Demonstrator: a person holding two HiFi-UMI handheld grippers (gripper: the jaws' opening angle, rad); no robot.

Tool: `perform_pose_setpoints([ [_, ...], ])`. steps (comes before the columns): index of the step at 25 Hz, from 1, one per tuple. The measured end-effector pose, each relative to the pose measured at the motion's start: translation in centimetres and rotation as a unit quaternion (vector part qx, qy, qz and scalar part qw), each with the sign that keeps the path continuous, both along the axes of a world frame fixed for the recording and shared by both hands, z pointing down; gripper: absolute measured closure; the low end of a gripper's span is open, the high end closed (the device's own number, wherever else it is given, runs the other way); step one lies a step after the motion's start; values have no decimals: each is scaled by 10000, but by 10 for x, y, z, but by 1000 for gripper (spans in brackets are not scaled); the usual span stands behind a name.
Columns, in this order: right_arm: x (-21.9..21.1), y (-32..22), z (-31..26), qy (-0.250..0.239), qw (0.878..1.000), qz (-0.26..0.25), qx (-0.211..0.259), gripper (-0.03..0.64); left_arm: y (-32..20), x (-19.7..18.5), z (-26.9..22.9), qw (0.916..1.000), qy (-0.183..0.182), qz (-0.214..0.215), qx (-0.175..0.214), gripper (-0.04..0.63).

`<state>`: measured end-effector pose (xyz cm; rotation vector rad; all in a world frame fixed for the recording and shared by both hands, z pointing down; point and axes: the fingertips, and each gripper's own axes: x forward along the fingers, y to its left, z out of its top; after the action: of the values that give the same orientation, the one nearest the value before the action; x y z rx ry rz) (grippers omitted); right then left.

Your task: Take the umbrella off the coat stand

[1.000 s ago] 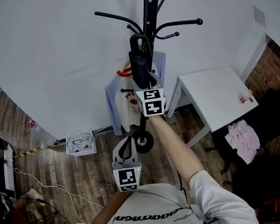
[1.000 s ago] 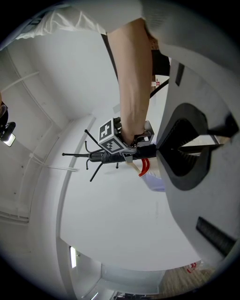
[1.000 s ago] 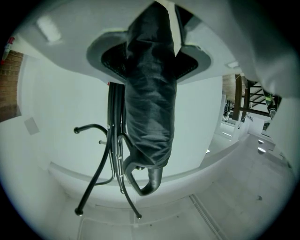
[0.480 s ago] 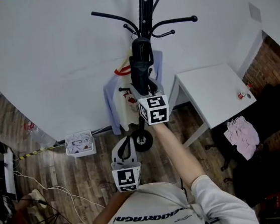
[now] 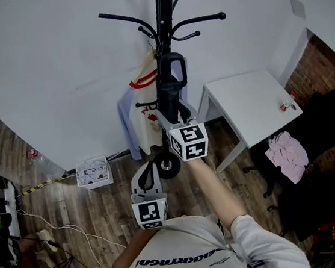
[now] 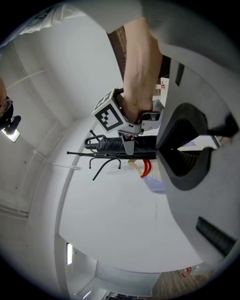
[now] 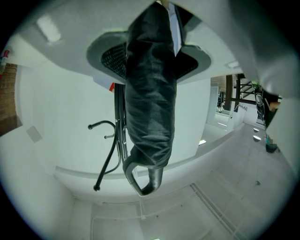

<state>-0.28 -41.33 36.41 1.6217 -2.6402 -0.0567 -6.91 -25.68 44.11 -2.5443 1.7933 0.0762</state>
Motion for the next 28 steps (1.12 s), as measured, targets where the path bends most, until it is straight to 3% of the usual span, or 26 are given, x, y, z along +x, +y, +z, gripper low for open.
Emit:
perform_pose_setpoints([
  [28, 39, 72, 53, -205, 9994, 30, -263, 339, -4, 12, 5, 10000, 1, -5, -97, 597],
])
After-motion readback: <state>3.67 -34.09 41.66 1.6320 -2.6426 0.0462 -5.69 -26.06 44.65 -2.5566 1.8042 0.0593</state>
